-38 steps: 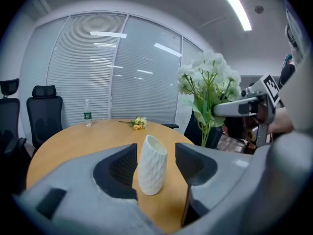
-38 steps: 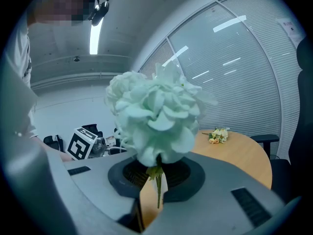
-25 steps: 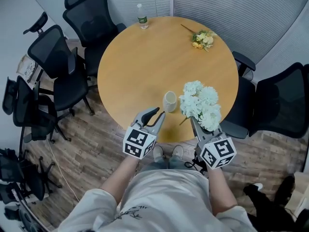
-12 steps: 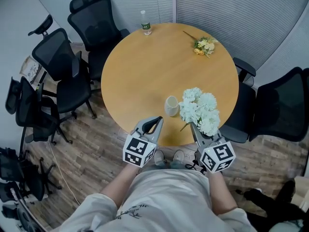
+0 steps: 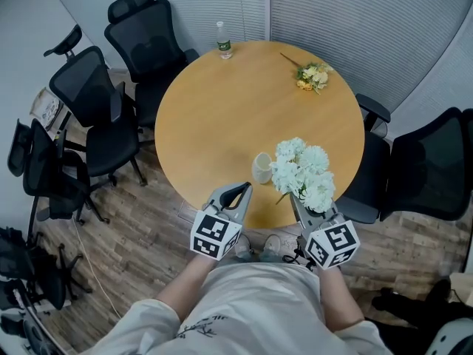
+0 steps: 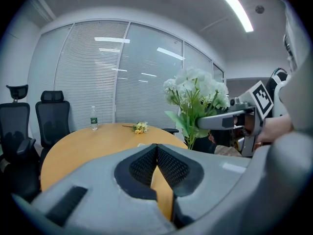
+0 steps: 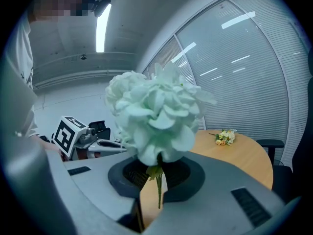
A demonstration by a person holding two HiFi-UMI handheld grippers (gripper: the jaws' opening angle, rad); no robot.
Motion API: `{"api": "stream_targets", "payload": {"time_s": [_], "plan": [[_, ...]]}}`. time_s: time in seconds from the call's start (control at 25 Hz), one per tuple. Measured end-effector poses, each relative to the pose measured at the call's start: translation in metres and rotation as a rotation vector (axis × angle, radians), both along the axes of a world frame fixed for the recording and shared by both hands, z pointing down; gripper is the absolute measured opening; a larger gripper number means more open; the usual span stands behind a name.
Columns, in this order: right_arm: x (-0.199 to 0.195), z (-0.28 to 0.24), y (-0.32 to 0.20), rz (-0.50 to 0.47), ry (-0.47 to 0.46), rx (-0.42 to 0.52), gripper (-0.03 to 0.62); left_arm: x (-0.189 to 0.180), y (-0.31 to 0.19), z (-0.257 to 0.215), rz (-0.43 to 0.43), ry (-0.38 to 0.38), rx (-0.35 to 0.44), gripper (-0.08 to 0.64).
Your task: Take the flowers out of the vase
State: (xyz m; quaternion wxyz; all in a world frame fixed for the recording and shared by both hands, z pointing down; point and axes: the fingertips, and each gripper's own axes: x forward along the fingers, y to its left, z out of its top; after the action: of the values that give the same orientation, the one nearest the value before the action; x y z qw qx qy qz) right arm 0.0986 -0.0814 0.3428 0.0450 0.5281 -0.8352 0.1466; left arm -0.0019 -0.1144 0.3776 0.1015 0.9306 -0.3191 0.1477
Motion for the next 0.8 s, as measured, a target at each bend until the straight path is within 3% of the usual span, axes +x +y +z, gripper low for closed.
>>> {"api": "stream_targets", "payload": {"time_s": [0.8], "plan": [[0.0024, -0.0022, 0.0070, 0.007, -0.016, 0.005, 0.049, 0.0068, 0.0078, -0.0067, 0.019, 0.001, 0.011, 0.009]]}}
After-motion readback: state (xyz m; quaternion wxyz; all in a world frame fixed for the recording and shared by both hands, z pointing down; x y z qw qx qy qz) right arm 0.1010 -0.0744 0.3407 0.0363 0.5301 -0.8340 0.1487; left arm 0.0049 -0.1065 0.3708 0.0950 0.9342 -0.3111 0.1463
